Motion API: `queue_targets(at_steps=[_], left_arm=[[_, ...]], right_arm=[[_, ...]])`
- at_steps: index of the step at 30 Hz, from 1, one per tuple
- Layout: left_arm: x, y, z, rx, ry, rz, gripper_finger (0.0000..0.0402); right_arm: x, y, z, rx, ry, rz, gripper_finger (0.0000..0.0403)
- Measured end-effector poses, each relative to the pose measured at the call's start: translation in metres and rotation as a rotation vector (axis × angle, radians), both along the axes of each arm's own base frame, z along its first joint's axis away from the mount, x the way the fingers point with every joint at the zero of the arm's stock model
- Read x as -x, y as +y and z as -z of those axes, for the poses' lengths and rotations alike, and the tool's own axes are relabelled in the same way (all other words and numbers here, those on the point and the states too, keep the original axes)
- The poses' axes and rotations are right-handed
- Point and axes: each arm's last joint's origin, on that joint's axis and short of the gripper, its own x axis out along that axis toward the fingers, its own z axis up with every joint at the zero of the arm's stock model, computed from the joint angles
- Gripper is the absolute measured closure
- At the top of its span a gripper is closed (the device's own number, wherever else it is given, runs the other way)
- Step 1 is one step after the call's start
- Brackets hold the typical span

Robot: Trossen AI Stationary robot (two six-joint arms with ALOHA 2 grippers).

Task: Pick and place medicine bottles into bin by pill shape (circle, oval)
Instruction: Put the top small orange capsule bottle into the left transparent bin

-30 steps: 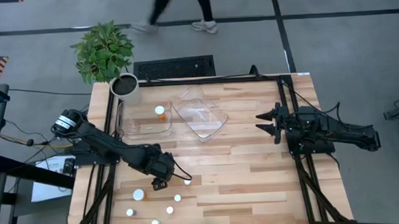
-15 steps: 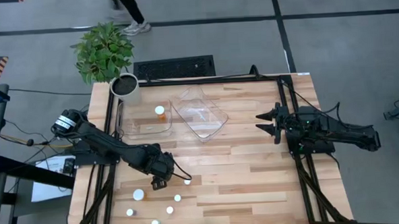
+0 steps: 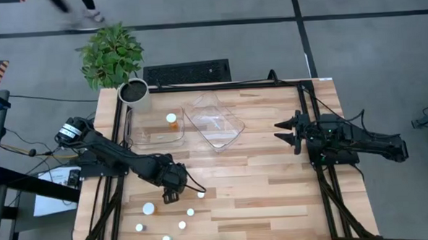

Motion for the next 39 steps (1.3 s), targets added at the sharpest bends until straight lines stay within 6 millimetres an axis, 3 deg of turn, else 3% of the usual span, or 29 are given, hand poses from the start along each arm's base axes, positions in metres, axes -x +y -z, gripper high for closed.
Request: queue_targets(at_steps=[17,39], left_arm=[[0.000,0.000,0.000,-0.003,-0.002,-0.006,0.0285],[-0.007,-0.003,-0.013,0.022,-0.038,-0.042,0.0289]], right_arm=[[0.000,0.000,0.000,-0.001,0.003,0.000,0.0178],[0.000,0.000,0.000,-0.001,0.004,0.000,0.0178]])
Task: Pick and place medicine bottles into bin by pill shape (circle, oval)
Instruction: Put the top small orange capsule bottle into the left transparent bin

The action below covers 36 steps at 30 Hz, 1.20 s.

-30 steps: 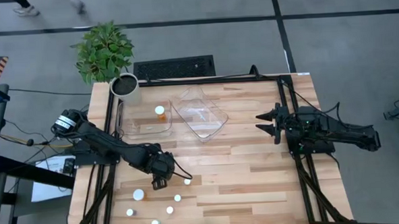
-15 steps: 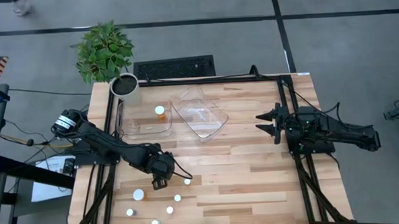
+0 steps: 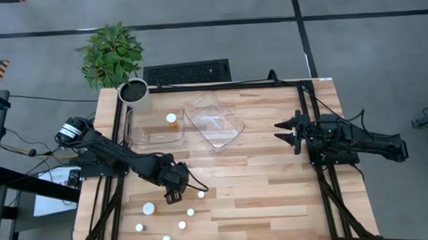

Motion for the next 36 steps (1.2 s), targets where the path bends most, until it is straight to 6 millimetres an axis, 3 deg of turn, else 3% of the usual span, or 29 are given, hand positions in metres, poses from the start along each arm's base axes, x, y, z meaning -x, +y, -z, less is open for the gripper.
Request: queue_targets(at_steps=[5,12,18,23,28,36], left_arm=[[-0.004,0.007,-0.015,-0.001,0.036,-0.077,0.0289],[-0.011,0.031,-0.057,-0.062,0.084,-0.199,0.0289],[-0.013,0.065,-0.100,-0.180,0.071,-0.387,0.0287],[-0.012,0.099,-0.124,-0.224,0.074,-0.526,0.0284],[-0.012,0.133,-0.126,-0.233,0.093,-0.601,0.0284],[-0.008,0.187,-0.109,-0.229,0.101,-0.739,0.0283]], right_arm=[[0.000,0.000,0.000,0.000,0.000,0.000,0.0178],[0.000,0.000,0.000,0.000,0.000,0.000,0.0178],[0.000,0.000,0.000,0.000,0.002,0.000,0.0178],[0.000,0.000,0.000,-0.001,0.003,0.000,0.0178],[0.000,0.000,0.000,-0.001,0.004,0.000,0.0178],[0.000,0.000,0.000,-0.001,0.005,0.000,0.0178]])
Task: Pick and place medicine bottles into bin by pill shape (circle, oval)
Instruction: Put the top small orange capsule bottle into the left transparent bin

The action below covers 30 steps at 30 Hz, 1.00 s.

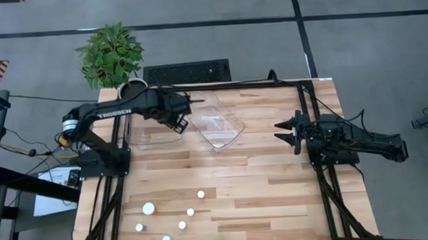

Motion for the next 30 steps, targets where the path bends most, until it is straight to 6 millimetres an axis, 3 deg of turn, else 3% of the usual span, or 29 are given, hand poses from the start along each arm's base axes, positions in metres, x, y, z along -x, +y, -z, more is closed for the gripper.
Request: queue_targets(at_steps=[8,21,30], left_arm=[[0.003,0.023,0.037,0.082,-0.034,-0.045,0.0282],[0.010,0.026,0.087,0.145,-0.044,-0.070,0.0282],[0.015,0.029,0.108,0.157,-0.075,-0.092,0.0282]], right_arm=[[0.000,0.000,0.000,-0.001,0.003,0.000,0.0178],[0.000,0.000,0.000,0.000,0.003,0.000,0.0178],[0.000,0.000,0.000,0.000,0.003,0.000,0.0178]])
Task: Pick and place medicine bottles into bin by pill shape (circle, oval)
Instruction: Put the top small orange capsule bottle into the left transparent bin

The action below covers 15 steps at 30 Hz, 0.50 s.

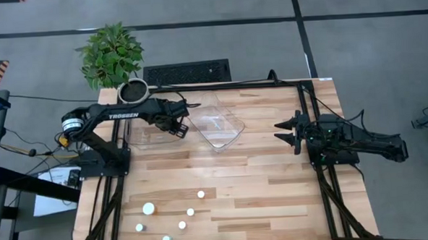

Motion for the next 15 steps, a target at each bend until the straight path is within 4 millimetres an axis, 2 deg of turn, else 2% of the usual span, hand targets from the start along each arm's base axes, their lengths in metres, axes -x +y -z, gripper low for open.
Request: queue_targets(at_steps=[15], left_arm=[[-0.0009,0.0054,0.0026,0.011,-0.050,-0.017,0.0282]], right_arm=[[0.0000,0.0000,0.0000,0.000,0.000,0.000,0.0178]])
